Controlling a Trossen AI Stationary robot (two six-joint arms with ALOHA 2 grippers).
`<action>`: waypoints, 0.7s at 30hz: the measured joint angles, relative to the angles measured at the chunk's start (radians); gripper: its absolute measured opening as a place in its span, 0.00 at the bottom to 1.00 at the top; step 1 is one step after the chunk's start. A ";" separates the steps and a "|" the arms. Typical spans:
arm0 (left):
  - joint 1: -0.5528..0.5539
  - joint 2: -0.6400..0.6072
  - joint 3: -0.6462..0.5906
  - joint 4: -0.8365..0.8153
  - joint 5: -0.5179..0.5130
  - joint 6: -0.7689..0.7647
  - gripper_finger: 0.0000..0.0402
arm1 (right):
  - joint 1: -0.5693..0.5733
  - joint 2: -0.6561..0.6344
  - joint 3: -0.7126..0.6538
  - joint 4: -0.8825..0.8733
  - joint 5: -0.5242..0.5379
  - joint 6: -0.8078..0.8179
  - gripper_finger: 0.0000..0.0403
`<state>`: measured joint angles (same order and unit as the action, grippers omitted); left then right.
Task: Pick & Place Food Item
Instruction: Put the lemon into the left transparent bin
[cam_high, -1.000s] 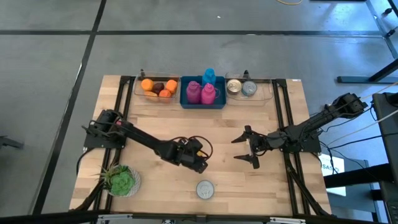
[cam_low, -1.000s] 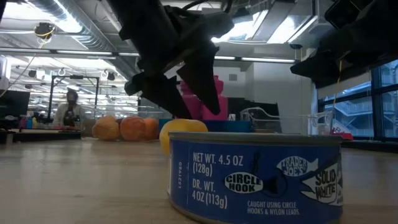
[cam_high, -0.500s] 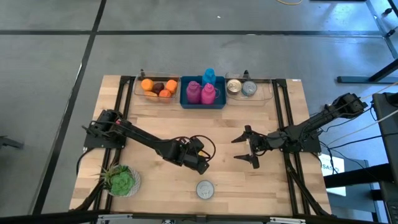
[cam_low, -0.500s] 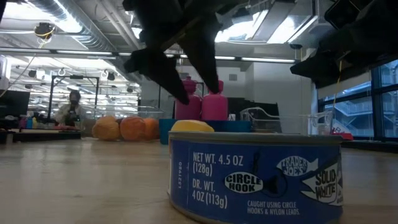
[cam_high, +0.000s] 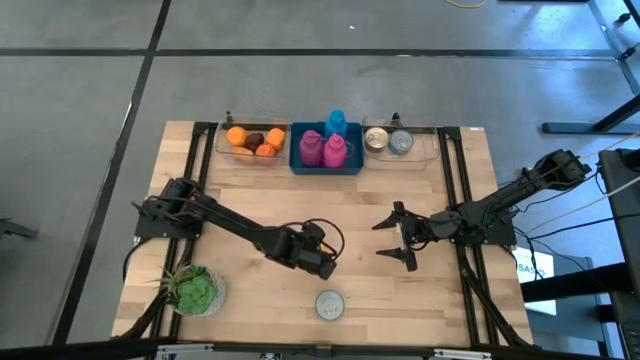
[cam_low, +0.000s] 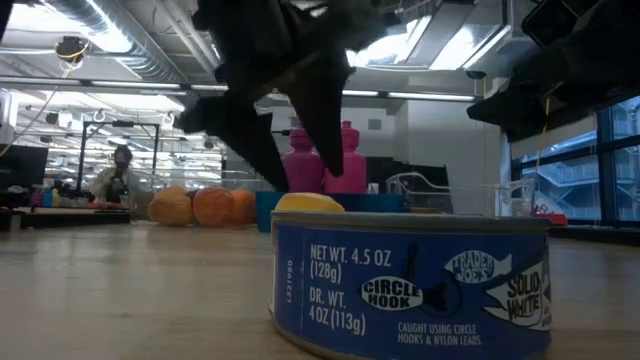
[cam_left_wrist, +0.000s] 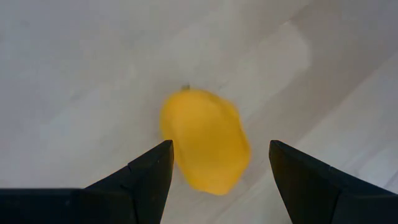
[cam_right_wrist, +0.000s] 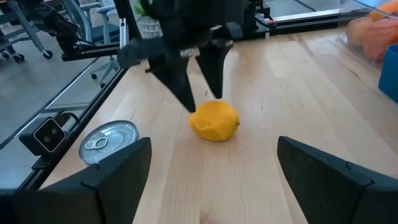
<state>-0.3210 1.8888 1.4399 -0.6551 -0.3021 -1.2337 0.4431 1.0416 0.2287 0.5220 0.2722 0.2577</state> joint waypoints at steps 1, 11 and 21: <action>0.001 0.010 0.000 0.002 0.015 -0.007 0.64 | 0.000 0.000 0.000 0.000 0.000 0.000 0.86; 0.010 0.096 0.000 0.121 0.083 -0.015 0.64 | 0.000 0.000 0.000 -0.022 0.000 -0.003 0.86; 0.044 0.113 0.000 0.151 0.057 0.026 0.64 | 0.000 0.000 0.000 -0.029 0.000 -0.002 0.86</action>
<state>-0.2769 2.0018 1.4399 -0.5043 -0.2447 -1.2079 0.4428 1.0416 0.2287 0.4928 0.2717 0.2554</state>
